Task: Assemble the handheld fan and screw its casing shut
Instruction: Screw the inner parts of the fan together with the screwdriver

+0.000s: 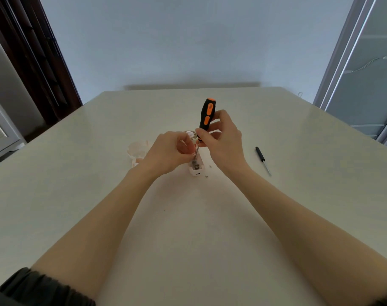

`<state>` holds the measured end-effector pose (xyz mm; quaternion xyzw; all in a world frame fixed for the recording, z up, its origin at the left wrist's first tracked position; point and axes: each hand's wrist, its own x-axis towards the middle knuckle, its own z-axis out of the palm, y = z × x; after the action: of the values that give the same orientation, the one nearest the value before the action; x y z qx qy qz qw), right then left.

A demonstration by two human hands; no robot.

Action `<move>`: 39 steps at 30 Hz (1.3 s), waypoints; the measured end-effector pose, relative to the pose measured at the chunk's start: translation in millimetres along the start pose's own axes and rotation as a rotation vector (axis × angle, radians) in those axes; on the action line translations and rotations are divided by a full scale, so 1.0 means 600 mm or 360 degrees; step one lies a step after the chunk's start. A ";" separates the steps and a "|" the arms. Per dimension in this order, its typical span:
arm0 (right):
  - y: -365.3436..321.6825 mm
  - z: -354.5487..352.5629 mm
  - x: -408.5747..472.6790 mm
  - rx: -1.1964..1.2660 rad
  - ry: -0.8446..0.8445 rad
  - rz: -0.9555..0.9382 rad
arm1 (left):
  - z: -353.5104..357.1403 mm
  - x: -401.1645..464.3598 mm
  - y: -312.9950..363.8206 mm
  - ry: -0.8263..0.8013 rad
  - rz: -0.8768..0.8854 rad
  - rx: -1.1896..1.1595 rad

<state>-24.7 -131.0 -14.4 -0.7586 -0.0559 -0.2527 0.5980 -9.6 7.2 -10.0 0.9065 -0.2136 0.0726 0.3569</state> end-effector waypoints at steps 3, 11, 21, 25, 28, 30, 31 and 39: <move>0.001 0.001 -0.002 -0.0014 -0.0014 -0.0012 | 0.001 0.000 0.000 -0.0007 -0.0004 -0.0004; 0.001 0.002 -0.005 -0.0046 -0.0050 -0.0033 | 0.005 -0.001 -0.002 -0.0001 0.0013 0.0032; -0.001 0.003 -0.001 -0.0147 -0.0165 -0.0098 | 0.004 -0.001 -0.006 -0.0020 -0.0008 -0.0010; -0.004 0.002 0.000 -0.0177 -0.0222 -0.0129 | 0.001 -0.001 -0.006 -0.0041 -0.0022 -0.0025; -0.005 0.002 0.000 -0.0204 -0.0251 -0.0150 | 0.001 -0.001 -0.008 -0.0055 -0.0042 -0.0058; -0.006 0.002 0.001 -0.0248 -0.0272 -0.0168 | 0.001 -0.001 -0.009 -0.0059 -0.0055 -0.0068; -0.007 0.002 0.001 -0.0268 -0.0279 -0.0173 | 0.001 -0.001 -0.009 -0.0061 -0.0057 -0.0067; -0.013 0.003 0.002 -0.0301 -0.0269 -0.0161 | 0.005 0.001 -0.014 -0.0054 -0.0037 -0.0065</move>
<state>-26.1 -127.3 -7.2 -0.8264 -0.1200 -0.2219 0.5034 -5.4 10.8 -17.2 0.9025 -0.2105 0.0485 0.3726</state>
